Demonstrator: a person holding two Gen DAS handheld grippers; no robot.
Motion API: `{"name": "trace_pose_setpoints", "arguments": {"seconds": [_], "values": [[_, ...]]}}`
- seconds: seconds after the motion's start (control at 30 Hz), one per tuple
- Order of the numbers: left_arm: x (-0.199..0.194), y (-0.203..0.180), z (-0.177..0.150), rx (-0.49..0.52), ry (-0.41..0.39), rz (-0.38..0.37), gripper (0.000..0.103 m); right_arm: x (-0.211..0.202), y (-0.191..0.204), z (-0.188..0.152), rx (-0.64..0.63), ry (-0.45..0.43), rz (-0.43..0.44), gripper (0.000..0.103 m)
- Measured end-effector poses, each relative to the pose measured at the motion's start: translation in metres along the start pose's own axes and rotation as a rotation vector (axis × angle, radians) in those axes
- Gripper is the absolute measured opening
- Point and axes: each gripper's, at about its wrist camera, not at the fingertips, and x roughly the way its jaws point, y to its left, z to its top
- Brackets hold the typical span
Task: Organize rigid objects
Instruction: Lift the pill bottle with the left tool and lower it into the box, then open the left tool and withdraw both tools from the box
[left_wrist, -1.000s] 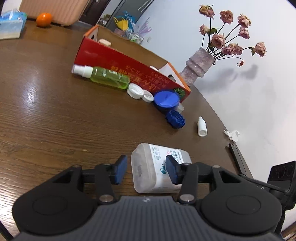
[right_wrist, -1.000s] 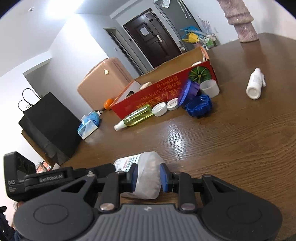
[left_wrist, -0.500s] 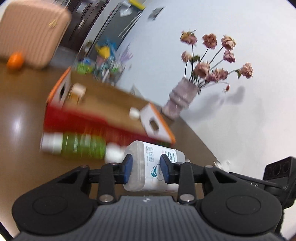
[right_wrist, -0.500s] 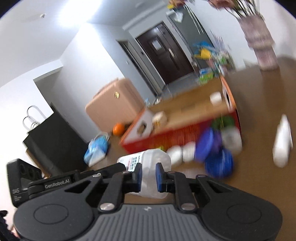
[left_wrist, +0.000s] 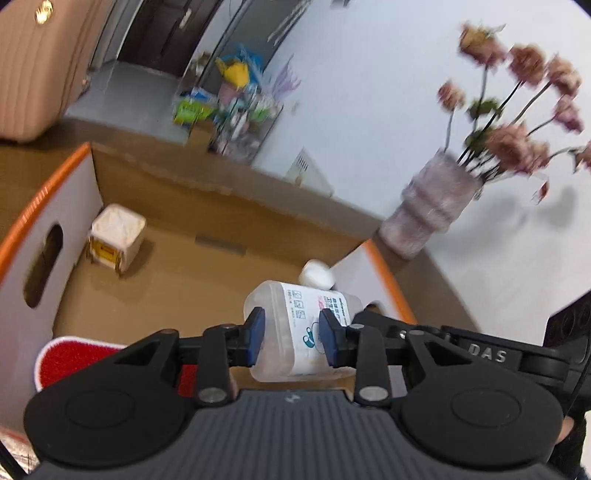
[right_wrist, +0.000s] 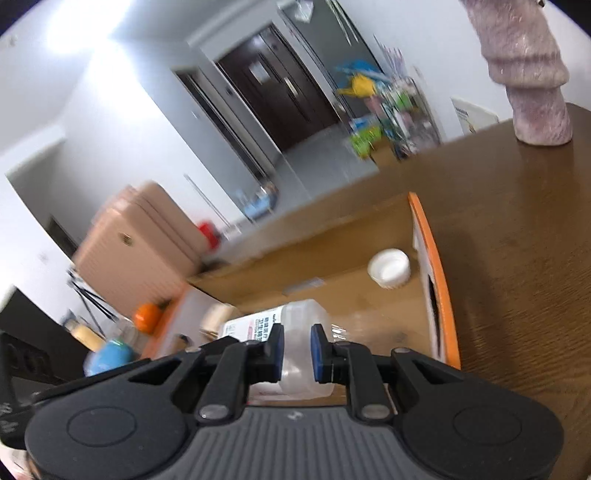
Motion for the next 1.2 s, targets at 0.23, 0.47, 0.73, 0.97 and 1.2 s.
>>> {"name": "trace_pose_setpoints", "arguments": {"seconds": [0.23, 0.47, 0.73, 0.97, 1.2], "values": [[-0.008, -0.005, -0.007, 0.113, -0.008, 0.097, 0.041, 0.016, 0.023, -0.018, -0.176, -0.004, -0.108, 0.018], [-0.098, -0.022, -0.052, 0.400, -0.154, 0.356, 0.077, -0.064, 0.042, -0.034, -0.311, -0.175, -0.150, 0.046], [-0.235, -0.018, -0.129, 0.343, -0.341, 0.542, 0.103, -0.152, 0.063, -0.100, -0.412, -0.291, -0.205, 0.058], [-0.308, -0.027, -0.198, 0.315, -0.436, 0.567, 0.103, -0.198, 0.089, -0.161, -0.466, -0.338, -0.185, 0.064], [-0.329, -0.033, -0.253, 0.336, -0.428, 0.531, 0.103, -0.249, 0.096, -0.225, -0.395, -0.378, -0.117, 0.077]]}}
